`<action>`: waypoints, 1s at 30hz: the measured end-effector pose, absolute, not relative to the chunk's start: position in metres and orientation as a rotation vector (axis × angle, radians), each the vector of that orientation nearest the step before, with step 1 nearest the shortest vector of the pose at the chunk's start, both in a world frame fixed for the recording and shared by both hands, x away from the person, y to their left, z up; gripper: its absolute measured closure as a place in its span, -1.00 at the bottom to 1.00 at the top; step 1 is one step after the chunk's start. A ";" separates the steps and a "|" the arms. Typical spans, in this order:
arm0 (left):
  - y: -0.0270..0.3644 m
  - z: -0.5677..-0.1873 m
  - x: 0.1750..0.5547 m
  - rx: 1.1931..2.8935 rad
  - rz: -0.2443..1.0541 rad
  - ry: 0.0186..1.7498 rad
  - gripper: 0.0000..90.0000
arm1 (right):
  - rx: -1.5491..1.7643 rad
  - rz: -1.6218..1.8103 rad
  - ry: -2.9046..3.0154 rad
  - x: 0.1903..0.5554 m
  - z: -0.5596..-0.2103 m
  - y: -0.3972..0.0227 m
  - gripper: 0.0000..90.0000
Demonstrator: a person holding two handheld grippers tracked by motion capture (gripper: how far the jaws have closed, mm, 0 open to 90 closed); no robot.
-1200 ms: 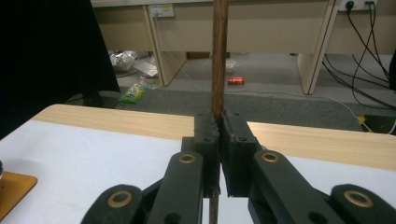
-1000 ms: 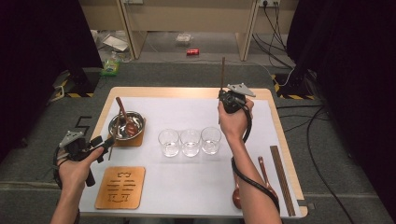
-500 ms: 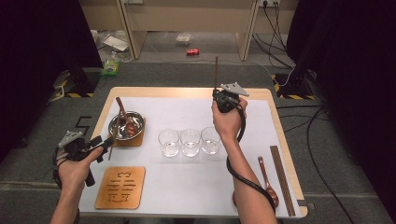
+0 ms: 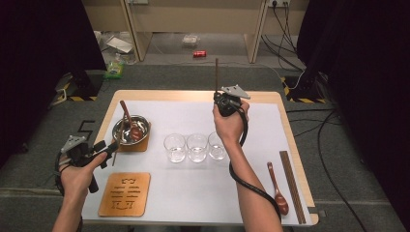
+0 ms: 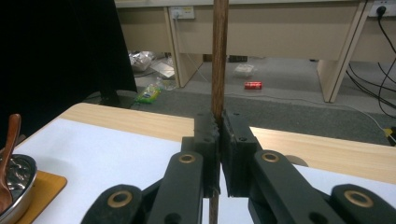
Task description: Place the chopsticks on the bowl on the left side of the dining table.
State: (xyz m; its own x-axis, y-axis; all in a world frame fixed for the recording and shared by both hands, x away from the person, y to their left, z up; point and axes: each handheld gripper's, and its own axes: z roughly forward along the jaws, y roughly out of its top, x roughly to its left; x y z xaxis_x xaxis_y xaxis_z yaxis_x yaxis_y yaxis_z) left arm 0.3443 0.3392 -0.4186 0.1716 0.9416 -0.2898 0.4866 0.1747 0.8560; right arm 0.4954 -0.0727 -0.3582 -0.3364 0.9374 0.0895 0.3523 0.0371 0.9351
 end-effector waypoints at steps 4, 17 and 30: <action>0.339 -0.418 0.344 1.457 0.582 1.455 -0.05 | 1.308 1.302 1.750 0.495 -0.360 -0.067 0.91; 0.337 -0.416 0.343 1.441 0.598 1.446 -0.04 | 1.284 1.331 1.778 0.494 -0.362 -0.051 0.91; 0.310 -0.410 0.352 1.498 0.627 1.345 -0.03 | 1.270 1.383 1.788 0.489 -0.366 -0.040 0.90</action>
